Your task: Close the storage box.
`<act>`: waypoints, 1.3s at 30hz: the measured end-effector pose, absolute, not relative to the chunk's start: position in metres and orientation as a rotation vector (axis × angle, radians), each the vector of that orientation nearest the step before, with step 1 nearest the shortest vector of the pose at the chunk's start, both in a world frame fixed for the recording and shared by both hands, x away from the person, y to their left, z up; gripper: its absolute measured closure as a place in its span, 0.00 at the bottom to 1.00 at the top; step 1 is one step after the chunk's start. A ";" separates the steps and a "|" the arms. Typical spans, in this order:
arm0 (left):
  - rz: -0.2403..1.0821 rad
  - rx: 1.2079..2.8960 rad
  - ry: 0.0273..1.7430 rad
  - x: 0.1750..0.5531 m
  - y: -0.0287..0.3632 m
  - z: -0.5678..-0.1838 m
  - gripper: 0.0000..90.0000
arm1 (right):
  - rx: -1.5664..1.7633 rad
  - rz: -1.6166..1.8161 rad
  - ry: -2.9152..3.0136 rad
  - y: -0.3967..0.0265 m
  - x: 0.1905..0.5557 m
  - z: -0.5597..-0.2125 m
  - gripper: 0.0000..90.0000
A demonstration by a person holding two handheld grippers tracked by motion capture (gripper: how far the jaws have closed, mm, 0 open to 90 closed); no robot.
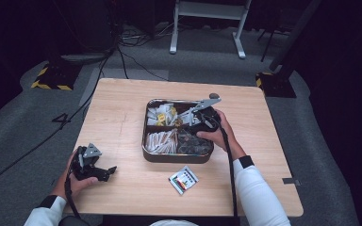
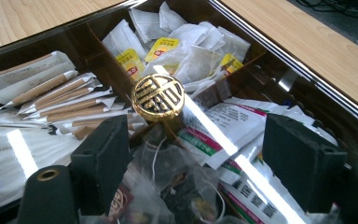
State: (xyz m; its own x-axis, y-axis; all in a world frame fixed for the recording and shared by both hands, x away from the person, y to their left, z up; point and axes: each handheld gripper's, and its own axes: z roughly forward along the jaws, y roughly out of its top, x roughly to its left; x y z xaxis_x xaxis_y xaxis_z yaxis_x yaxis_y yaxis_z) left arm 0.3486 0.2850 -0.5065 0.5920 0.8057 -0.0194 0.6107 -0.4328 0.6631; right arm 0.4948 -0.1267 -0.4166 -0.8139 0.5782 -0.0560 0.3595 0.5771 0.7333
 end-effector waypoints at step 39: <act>0.400 2.186 1.121 0.348 0.285 -0.507 0.00 | 0.750 0.940 2.434 -0.203 0.445 -0.411 0.28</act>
State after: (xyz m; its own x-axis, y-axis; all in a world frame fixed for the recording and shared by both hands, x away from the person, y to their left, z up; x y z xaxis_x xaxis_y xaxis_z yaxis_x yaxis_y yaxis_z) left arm 0.3484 0.2849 -0.5065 0.5899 0.8072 -0.0204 0.6122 -0.4307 0.6631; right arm 0.4449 -0.2028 -0.4112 -0.7645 0.6165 -0.1882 0.3301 0.6253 0.7071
